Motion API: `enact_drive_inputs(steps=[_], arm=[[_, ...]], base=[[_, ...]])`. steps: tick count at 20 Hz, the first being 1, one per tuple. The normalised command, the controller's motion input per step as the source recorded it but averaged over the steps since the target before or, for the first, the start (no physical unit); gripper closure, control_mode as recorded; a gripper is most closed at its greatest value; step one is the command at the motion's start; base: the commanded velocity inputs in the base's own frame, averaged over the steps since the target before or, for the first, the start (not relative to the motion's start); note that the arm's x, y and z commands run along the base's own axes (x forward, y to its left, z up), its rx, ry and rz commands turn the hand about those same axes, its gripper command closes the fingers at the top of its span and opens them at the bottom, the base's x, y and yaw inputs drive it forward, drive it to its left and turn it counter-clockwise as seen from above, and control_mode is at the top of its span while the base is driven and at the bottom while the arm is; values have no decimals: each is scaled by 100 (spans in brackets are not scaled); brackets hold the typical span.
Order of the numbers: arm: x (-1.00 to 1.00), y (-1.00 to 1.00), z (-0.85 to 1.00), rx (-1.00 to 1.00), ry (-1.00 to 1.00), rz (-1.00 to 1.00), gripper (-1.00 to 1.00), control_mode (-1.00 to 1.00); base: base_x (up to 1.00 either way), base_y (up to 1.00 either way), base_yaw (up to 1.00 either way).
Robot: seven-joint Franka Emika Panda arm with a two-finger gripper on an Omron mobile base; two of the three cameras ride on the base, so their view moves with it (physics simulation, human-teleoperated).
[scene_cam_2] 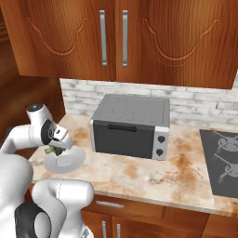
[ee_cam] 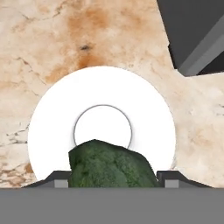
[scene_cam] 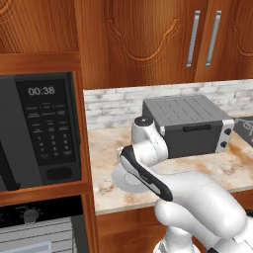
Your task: Place the broccoli on the rack of the oven.
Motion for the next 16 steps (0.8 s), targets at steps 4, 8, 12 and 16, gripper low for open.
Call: enact_drive_inputs(steps=[4,8,12,16], arm=[[-26,6,63,0,2,17,100,-100],[-42,4,30,0,2,19,100,-100],[-64,33,17,-7,0,21,100,-100],[-65,48,6,-8,0,21,100,-100]], base=[[0,0,0],[0,0,0],[0,0,0],[0,0,0]])
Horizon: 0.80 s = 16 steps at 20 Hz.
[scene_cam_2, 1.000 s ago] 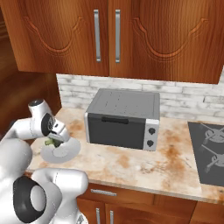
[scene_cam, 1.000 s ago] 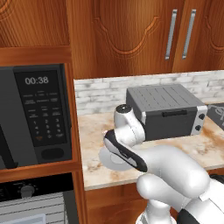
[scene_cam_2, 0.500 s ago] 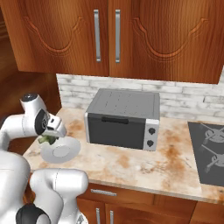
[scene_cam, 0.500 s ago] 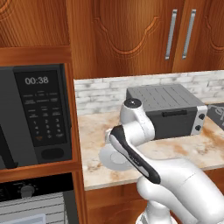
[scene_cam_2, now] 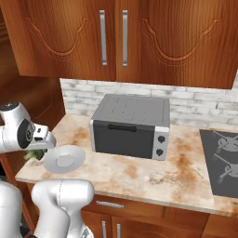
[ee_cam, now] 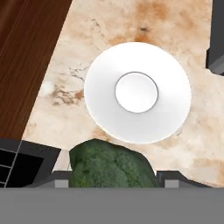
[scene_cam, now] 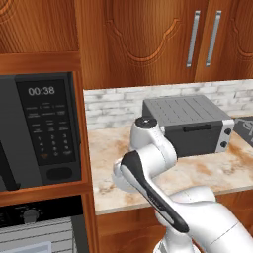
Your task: Place the broccoli on the rack of the oven.
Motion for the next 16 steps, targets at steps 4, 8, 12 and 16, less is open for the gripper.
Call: enact_drive_inputs(steps=[4,8,12,16], arm=[[-74,54,0,-10,0,24,100,-100],[-64,69,1,-14,0,26,100,-100],[-56,90,-6,-11,0,22,100,-100],[-36,100,-61,-1,-11,9,100,-100]], base=[[0,0,0],[0,0,0],[0,0,0],[0,0,0]])
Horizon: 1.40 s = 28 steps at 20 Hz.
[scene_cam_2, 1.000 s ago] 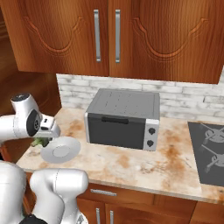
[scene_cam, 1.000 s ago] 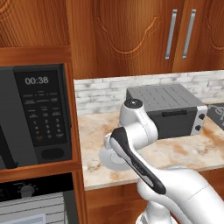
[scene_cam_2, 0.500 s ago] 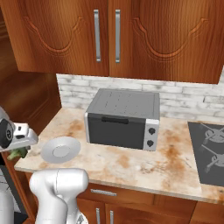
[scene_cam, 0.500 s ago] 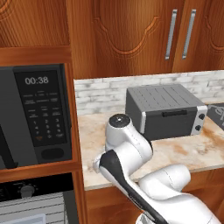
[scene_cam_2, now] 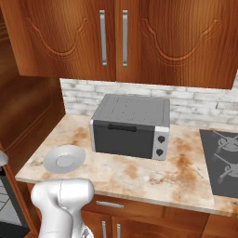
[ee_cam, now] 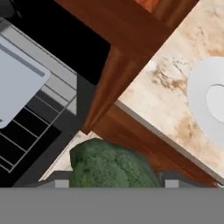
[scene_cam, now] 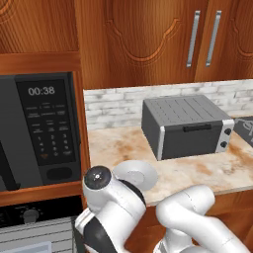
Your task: Place the broccoli on the rack of the oven.
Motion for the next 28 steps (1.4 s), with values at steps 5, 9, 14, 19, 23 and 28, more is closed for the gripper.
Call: enact_drive_inputs(steps=[5,9,14,19,23,28], arm=[[-1,100,-86,3,-6,4,100,-100],[7,100,-94,10,0,0,100,-100],[0,100,-75,4,0,0,100,-100],[0,98,-34,0,0,-10,100,-100],[0,100,-15,0,0,-18,100,-100],[0,92,-63,11,2,-11,100,-100]], base=[[0,0,0],[0,0,0],[0,0,0],[0,0,0],[0,0,0],[0,0,0]])
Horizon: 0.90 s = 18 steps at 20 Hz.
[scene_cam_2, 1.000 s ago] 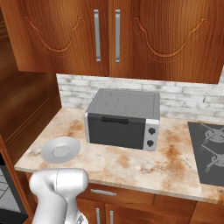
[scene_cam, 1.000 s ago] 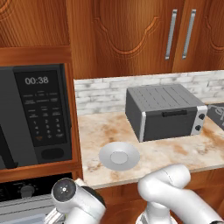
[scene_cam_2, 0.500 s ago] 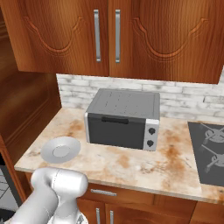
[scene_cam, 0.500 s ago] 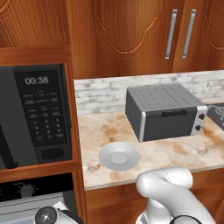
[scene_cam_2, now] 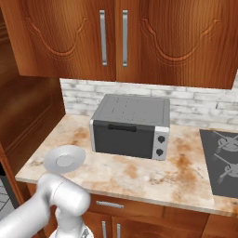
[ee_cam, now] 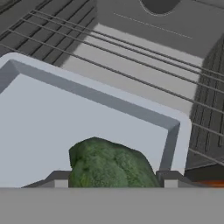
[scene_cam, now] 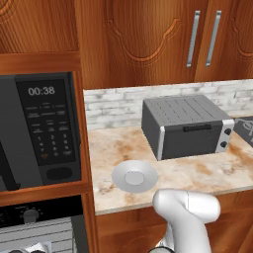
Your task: Place the broccoli on the rack of the oven.
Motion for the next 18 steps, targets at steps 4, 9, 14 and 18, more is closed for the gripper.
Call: enact_drive_inputs(steps=[4,9,14,18], arm=[[0,34,-75,18,11,-7,100,-100],[0,9,-62,7,19,-3,100,-100],[2,-2,-13,7,1,0,100,-100],[9,1,-7,0,0,-1,100,-100]], base=[[0,0,0],[0,0,0],[0,0,0],[0,0,0]])
